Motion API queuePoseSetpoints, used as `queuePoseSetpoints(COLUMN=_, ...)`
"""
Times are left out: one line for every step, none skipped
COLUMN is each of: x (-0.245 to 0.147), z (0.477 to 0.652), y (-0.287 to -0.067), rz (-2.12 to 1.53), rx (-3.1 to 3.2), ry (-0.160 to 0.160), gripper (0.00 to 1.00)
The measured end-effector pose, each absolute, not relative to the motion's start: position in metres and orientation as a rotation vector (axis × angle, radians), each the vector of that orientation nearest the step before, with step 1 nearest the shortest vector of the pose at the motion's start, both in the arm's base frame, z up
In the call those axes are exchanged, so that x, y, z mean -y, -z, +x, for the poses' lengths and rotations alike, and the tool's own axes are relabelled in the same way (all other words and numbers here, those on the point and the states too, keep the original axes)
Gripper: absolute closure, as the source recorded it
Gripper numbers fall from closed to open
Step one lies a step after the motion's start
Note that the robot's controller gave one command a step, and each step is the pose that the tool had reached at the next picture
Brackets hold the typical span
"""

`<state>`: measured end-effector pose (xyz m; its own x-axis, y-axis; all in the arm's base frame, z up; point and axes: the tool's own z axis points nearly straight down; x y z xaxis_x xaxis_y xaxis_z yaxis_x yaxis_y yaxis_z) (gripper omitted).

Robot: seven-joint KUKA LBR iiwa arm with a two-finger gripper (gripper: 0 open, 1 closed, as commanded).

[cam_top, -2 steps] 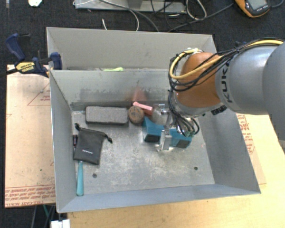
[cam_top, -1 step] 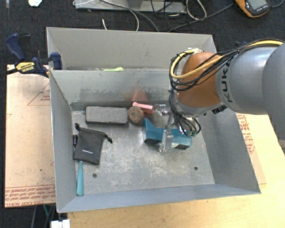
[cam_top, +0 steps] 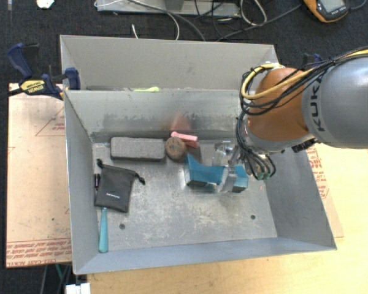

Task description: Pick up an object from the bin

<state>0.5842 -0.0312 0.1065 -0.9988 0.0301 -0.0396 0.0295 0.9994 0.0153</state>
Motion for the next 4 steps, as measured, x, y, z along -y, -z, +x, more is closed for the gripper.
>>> queuePoseSetpoints(x=0.031, z=0.584, y=-0.106, rz=0.047, rx=-3.101, ry=-0.023, gripper=1.0)
queuePoseSetpoints(x=0.022, z=0.582, y=-0.103, rz=0.064, rx=-3.092, ry=-0.017, gripper=1.0)
queuePoseSetpoints(x=0.023, z=0.577, y=-0.089, rz=0.077, rx=-3.095, ry=-0.021, gripper=1.0)
queuePoseSetpoints(x=0.02, z=0.583, y=-0.091, rz=0.057, rx=-3.096, ry=-0.018, gripper=1.0)
